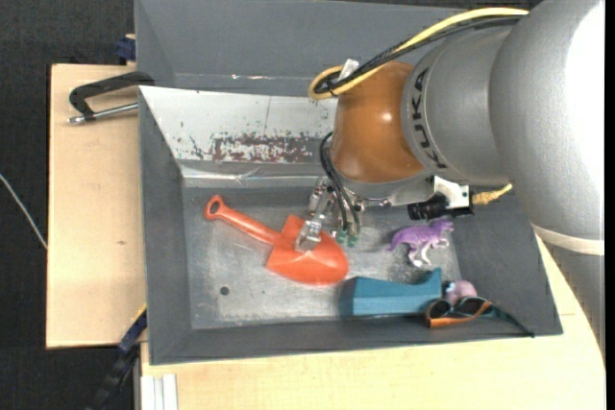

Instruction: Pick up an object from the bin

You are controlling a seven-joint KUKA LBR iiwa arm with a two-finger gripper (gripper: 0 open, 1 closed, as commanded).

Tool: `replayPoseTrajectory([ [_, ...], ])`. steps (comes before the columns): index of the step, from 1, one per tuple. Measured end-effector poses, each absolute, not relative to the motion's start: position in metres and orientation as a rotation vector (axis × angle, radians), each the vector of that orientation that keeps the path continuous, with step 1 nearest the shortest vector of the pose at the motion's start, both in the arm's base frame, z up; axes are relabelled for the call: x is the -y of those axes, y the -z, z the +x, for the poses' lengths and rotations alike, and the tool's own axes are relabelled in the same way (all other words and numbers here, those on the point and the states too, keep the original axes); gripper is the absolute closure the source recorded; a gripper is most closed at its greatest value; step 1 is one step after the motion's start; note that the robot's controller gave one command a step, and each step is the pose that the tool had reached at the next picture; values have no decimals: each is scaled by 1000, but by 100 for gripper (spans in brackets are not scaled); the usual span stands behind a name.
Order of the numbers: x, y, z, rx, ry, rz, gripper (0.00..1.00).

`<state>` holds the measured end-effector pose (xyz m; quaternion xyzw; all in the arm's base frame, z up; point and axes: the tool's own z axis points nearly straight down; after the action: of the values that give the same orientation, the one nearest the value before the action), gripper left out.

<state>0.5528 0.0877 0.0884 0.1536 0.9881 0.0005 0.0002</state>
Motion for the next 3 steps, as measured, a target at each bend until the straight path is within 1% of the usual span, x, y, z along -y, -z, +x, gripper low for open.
replayPoseTrajectory([
  [2, -88, -121, 553, -3105, -2, 481, 100],
  [3, -88, -143, 553, -3106, -1, 482, 100],
])
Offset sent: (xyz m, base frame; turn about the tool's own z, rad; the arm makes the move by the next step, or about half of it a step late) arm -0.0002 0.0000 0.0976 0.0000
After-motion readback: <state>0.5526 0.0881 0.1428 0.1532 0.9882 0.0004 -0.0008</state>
